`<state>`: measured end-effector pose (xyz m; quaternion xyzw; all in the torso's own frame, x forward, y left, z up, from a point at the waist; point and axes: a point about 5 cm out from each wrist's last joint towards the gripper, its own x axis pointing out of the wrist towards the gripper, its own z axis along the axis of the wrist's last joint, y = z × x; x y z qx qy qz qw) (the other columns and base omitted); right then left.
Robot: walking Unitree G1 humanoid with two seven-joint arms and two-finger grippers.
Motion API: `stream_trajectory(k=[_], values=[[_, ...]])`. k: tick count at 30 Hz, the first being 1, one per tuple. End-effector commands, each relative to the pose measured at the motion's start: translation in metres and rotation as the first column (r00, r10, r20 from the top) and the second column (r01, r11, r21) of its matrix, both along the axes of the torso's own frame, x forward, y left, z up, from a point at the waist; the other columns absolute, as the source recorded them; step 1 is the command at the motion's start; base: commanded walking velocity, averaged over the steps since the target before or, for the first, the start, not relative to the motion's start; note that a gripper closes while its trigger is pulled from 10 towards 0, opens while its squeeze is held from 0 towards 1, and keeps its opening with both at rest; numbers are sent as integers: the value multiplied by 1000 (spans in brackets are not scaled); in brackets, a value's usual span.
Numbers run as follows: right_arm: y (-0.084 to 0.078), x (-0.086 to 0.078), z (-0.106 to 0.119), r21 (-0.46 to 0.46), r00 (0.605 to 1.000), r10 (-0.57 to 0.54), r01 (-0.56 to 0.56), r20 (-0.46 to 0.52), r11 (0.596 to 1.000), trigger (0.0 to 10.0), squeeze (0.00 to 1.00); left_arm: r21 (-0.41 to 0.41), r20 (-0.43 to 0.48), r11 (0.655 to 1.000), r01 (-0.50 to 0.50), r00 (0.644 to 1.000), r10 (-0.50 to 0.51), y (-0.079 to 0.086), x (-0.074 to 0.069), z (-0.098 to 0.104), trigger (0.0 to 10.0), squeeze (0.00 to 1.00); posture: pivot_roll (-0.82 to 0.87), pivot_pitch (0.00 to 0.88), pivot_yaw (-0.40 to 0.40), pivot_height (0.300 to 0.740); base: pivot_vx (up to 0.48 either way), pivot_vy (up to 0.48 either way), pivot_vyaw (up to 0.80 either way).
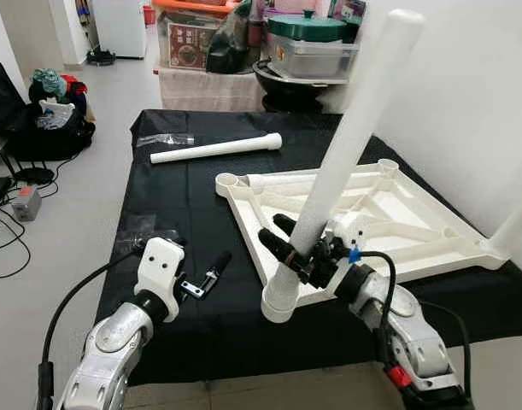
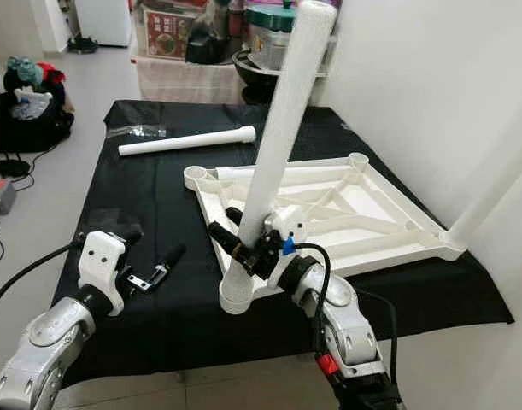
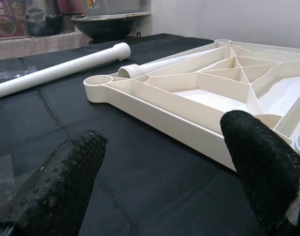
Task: Building children table
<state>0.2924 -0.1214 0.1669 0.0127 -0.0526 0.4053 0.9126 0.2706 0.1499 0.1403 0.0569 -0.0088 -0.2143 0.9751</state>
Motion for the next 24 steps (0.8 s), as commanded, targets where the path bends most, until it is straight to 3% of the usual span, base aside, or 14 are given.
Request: stream_trajectory(k=[1, 18, 20, 24], values=[[-4, -5, -41, -90, 982, -37, 20, -185, 996, 10000, 0, 9, -10, 1000, 3, 1000, -3, -1, 0, -1, 10000, 0, 100, 0, -120, 740, 0, 0, 0], [4, -4, -54, -84, 962, -34, 12, -269, 996, 10000, 0, -8, -16, 1000, 6, 1000, -6, -5, 1, -3, 10000, 0, 97, 0, -127, 740, 0, 0, 0], [2, 1, -57, -106, 954, -90, 62, -285, 992, 10000, 0, -8, -18, 1000, 3, 1000, -3, -3, 0, -4, 10000, 0, 94, 0, -126, 740, 0, 0, 0], [-13, 14, -62, -171, 882, -340, 299, -325, 939, 10000, 0, -7, -18, 1000, 3, 1000, -3, -3, 0, -4, 10000, 0, 89, 0, -123, 740, 0, 0, 0]])
